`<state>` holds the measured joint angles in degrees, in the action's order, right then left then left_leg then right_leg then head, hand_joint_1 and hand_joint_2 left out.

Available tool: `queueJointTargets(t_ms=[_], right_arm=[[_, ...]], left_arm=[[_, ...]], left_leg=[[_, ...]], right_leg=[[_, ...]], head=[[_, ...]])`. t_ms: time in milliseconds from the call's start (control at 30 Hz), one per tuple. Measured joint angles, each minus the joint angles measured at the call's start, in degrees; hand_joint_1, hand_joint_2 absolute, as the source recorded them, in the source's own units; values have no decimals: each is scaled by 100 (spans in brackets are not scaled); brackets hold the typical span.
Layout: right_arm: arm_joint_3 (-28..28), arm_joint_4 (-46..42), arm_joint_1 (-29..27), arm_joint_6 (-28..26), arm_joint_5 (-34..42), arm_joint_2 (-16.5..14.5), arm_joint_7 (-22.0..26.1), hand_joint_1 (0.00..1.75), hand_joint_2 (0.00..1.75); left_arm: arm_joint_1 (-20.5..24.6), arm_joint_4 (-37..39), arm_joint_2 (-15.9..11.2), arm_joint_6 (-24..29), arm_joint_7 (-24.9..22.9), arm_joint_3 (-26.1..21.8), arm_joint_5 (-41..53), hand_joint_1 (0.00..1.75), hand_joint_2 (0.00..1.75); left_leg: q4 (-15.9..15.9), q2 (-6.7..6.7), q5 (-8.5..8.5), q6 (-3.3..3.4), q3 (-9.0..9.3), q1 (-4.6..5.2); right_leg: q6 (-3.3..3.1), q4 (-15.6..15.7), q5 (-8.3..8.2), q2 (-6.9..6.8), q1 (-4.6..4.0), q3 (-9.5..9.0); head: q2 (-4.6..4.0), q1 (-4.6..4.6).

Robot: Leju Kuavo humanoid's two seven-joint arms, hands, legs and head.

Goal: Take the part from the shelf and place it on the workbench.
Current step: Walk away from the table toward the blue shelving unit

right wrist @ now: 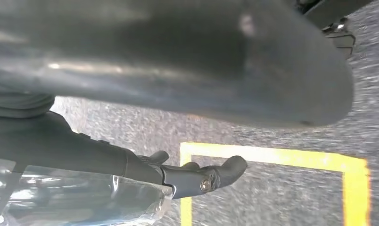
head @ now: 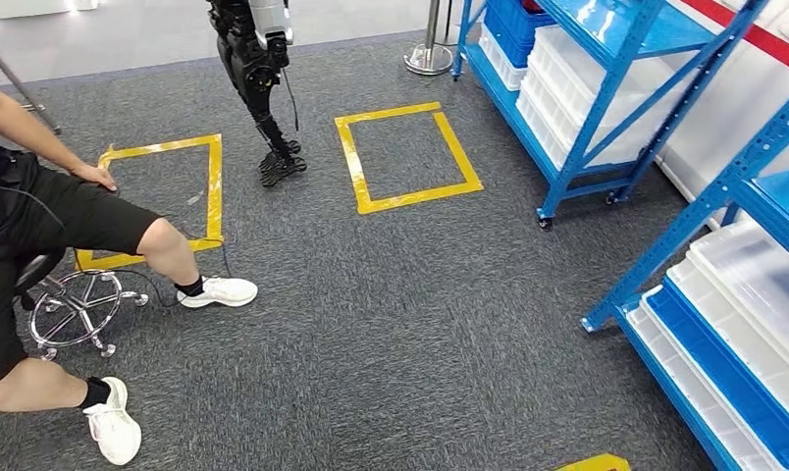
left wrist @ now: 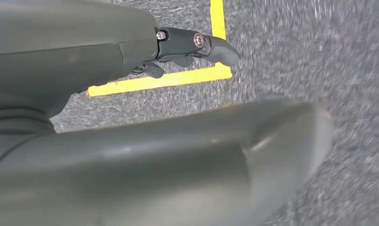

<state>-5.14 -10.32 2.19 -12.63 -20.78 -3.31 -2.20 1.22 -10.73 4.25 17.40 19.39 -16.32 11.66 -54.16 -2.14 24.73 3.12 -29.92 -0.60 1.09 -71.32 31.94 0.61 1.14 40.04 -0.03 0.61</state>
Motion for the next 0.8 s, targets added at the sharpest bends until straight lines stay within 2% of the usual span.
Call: queueJointTargets(t_ms=[33,67,100,133,167,200,267,300,333,400,433,467,500,533,567,633,667,700,733,767,800], right_arm=[[0,0,-9,0,5,3,-2,0,0],[0,0,-18,0,7,10,-3,0,0],[0,0,-22,0,8,18,-3,0,0],[0,-1,-16,0,8,18,-3,0,0],[0,-1,-5,0,7,16,-2,0,0],[0,-1,0,-1,7,11,1,0,0],[0,-1,-4,-1,7,12,5,0,0],[0,0,-10,-2,9,16,6,0,0],[0,0,-10,-2,14,21,6,0,0],[0,0,-6,-2,22,17,6,0,0],[0,0,-4,-2,23,11,7,0,0],[0,0,-4,-2,25,5,8,0,0],[0,0,-9,-2,28,1,9,0,0],[0,0,-17,-2,31,1,10,0,0],[0,0,-23,-2,34,1,10,0,0],[0,0,-29,-2,37,-12,10,0,0],[0,0,-27,-3,37,-22,10,0,0],[0,0,-25,-4,37,-33,11,0,0],[0,0,-27,-5,37,-46,11,0,0],[0,0,-30,-6,35,-50,12,0,0],[0,0,-33,-6,34,-51,13,0,0]], left_arm=[[2,0,3,-10,-28,8,15,0,0],[3,0,8,-15,-47,21,27,0,0],[5,0,14,-17,-61,35,32,0,0],[6,-1,16,-19,-72,48,37,0,0],[6,-1,16,-19,-78,59,42,0,0],[11,-2,13,-18,-82,68,47,0,0],[33,-5,10,-16,-85,89,58,0,0],[47,-7,12,-15,-84,98,63,0,0],[54,-8,13,-14,-83,103,68,0,0],[49,-9,14,-14,-81,110,80,0,0],[40,-9,13,-14,-80,111,84,0,0],[32,-9,12,-14,-79,113,86,0,0],[26,-9,10,-14,-77,113,87,0,0],[23,-9,10,-14,-75,113,87,0,0],[21,-9,9,-14,-72,114,88,0,0],[21,-8,-2,-14,-69,115,91,0,0],[20,-8,-9,-15,-67,118,95,0,0],[19,-7,-18,-15,-64,120,99,0,0],[20,-7,-26,-15,-62,122,102,0,0],[23,-8,-27,-15,-58,124,105,0,0],[29,-9,-29,-14,-56,125,105,0,0]], left_leg=[[-2,-77,-4,-13,-10,-2],[-10,-148,-5,-35,-15,-7],[-34,-217,1,-66,-19,-13],[-62,-283,19,-112,-27,-8],[-99,-345,44,-166,-31,-4],[-130,-401,70,-216,-28,-1],[-156,-501,112,-292,1,-17],[-179,-477,144,-329,11,-43],[-268,-365,235,-360,-11,-67],[-795,-12,616,-396,-222,-100],[-1202,121,851,-386,-403,-98],[-1591,181,1025,-366,-584,-93],[-1842,204,1087,-336,-709,-87],[-1878,216,1026,-295,-736,-76],[-1668,245,849,-240,-648,-60],[-887,460,421,-104,-285,-11],[-570,579,278,-41,-139,23],[-394,660,216,6,-58,55],[-341,673,209,36,-38,80],[-310,615,182,63,-34,101],[-234,536,140,76,-13,88]], right_leg=[[68,59,-40,-24,30,-58],[148,370,-156,-79,60,-253],[216,843,-297,-194,90,-534],[254,1244,-425,-321,91,-772],[243,1523,-512,-415,85,-932],[195,1639,-550,-461,66,-976],[69,1607,-566,-360,35,-915],[18,1603,-572,-296,50,-911],[-29,1601,-589,-236,61,-925],[-113,1601,-635,-110,60,-940],[-142,1598,-653,-42,26,-924],[-162,1597,-665,34,-10,-909],[-174,1596,-674,117,-45,-900],[-185,1595,-680,199,-76,-898],[-192,1595,-686,285,-103,-902],[-204,1596,-703,437,-126,-912],[-196,1597,-714,504,-130,-908],[-184,1598,-728,557,-122,-895],[-157,1604,-745,611,-110,-878],[-123,1620,-767,668,-108,-855],[-103,1613,-778,660,-113,-826]], head=[[-1,2],[-1,2],[-1,4],[-1,7],[-1,1],[-1,-5],[-1,-19],[-1,-21],[-1,-23],[-1,-36],[-1,-40],[-1,-42],[-1,-42],[-1,-41],[-1,-40],[1,-34],[1,-29],[0,-33],[-1,-36],[-1,-44],[0,-51]])
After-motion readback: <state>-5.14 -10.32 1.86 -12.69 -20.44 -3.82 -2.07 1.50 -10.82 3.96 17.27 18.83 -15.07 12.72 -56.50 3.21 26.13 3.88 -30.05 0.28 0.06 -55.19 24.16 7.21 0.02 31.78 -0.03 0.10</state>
